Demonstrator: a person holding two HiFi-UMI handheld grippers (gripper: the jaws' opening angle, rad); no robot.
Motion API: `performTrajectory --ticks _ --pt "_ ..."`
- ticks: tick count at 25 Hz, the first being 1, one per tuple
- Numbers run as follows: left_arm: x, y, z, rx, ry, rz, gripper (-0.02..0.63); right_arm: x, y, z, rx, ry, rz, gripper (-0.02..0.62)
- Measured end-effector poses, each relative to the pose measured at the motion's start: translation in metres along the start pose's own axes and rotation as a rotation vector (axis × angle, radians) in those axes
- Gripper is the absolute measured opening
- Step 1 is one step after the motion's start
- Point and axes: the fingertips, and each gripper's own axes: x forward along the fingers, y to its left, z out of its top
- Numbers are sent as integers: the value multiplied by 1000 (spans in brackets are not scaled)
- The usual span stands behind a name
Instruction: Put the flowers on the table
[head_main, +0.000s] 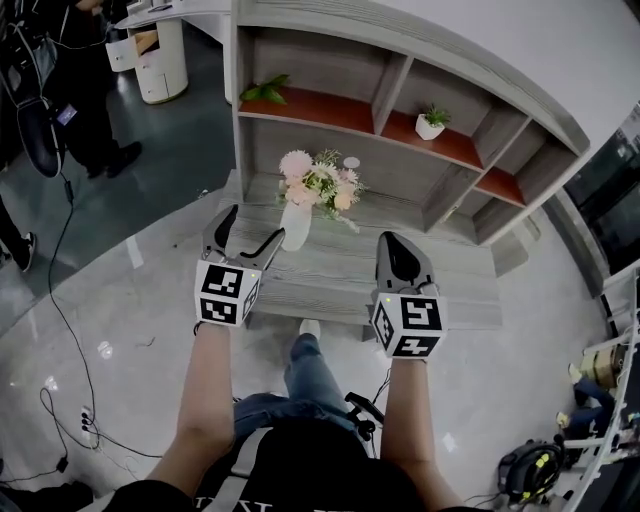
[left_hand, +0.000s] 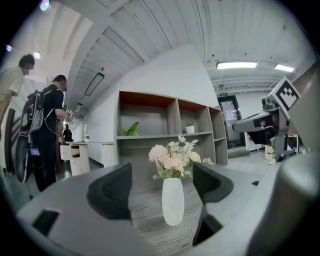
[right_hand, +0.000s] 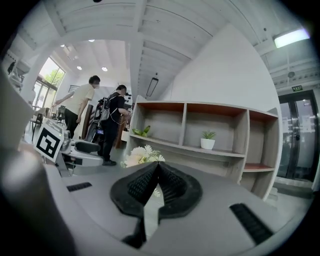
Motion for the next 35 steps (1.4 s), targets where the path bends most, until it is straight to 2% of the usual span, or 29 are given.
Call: performTrajectory --ticks 7,9,10,19,25,29,35 --pt "-13 10 25 3 -54 87 112 -10 4 4 33 -14 12 15" --pt "-19 16 30 6 -82 116 35 -13 2 6 29 -12 -1 15" --pt "-22 17 33 8 -96 122 17 -15 0 8 30 -15 -4 15" --pt "-40 26 58 57 -168 125 13 -21 -3 30 -2 -83 -39 15" --pt "-46 28 82 91 -221 122 12 -26 10 39 11 -127 -14 15" --pt "-47 27 88 115 -229 117 13 -25 10 42 11 -138 -23 15" --pt "-48 26 86 107 -231 121 12 -26 10 48 -5 -154 -22 15"
